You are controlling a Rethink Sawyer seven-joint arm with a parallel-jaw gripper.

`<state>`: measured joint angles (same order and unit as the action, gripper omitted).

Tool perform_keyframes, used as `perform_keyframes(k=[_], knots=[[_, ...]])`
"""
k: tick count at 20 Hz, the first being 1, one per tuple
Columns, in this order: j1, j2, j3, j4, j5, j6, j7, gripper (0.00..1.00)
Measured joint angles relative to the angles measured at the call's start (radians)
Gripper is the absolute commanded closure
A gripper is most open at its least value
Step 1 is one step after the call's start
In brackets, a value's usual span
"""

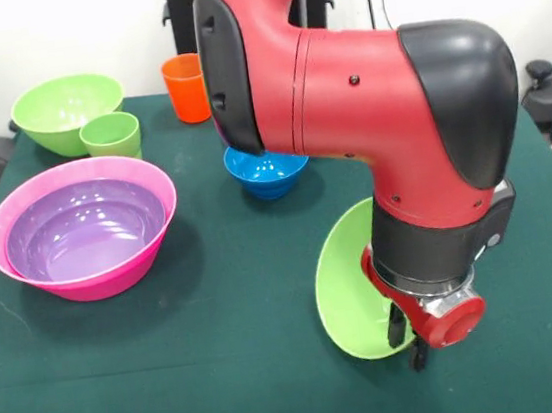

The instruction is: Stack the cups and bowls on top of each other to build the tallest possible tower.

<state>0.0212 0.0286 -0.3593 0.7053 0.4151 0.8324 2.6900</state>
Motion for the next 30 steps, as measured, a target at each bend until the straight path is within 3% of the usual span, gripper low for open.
perform_keyframes(k=[18, 30], knots=[[-0.005, -0.014, -0.058, -0.029, 0.018, 0.114, 0.0, 1.0], [-0.027, -0.121, -0.134, -0.008, -0.044, 0.254, 0.0, 1.0]])
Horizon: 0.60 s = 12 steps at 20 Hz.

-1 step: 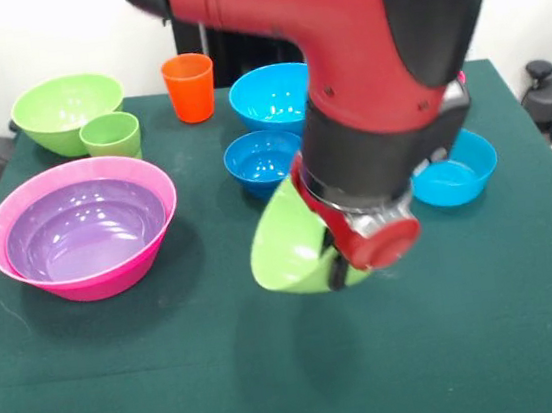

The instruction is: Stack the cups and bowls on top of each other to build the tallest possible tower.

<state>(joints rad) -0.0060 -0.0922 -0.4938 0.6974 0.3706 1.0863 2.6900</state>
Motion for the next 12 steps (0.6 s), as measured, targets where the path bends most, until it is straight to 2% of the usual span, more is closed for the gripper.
perform_keyframes(k=[12], knots=[[-0.04, -0.08, -0.077, 0.021, -0.103, 0.017, 0.0, 1.0]])
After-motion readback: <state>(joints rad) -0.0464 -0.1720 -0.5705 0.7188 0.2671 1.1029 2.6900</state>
